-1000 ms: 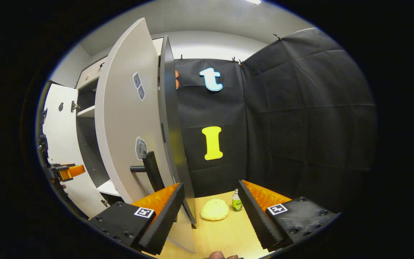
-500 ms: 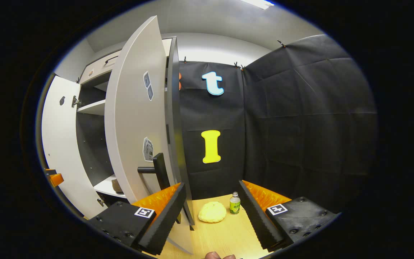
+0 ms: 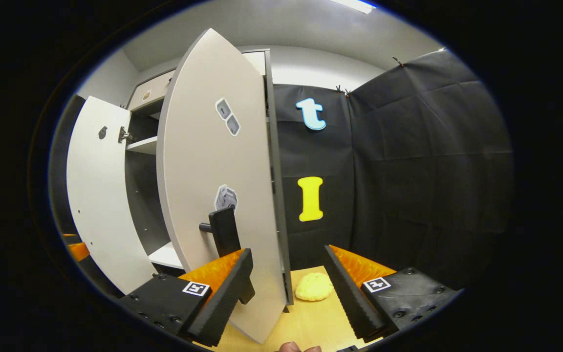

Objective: Grab one shoe with the right hand and put it into the shoe cabinet, grab the other shoe with the left hand and put it into the shoe cabinet; then close the right door with the right hand and the left door with the left hand.

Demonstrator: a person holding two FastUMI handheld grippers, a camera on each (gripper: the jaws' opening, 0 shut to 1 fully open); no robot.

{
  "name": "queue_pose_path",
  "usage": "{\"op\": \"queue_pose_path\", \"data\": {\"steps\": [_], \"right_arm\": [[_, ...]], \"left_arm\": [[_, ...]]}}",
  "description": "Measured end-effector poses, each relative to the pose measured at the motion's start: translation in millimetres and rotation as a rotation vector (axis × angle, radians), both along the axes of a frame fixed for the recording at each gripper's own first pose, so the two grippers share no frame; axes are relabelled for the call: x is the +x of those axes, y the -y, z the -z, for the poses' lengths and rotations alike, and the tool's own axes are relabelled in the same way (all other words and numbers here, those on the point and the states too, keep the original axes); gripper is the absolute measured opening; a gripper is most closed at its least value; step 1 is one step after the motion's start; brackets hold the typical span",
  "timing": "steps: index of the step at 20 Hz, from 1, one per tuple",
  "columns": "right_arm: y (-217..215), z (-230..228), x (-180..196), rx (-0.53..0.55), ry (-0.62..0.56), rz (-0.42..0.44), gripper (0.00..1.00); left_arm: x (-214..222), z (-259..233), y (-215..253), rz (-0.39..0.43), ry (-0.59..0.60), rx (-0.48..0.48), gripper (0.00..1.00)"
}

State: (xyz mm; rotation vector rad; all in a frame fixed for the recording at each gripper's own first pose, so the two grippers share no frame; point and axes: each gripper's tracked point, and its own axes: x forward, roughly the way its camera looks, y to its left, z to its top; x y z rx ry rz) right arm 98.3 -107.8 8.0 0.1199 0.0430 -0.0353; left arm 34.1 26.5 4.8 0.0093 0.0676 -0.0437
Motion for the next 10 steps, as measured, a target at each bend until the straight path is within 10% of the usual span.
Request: {"op": "queue_pose_path", "data": {"steps": [10], "right_arm": [[-131.4,15.3,48.6,-0.023,-0.011,-0.168,0.97]], "left_arm": [[-13.3,10.5,-45.3,-0.083,-0.028,0.003,0.96]]}}
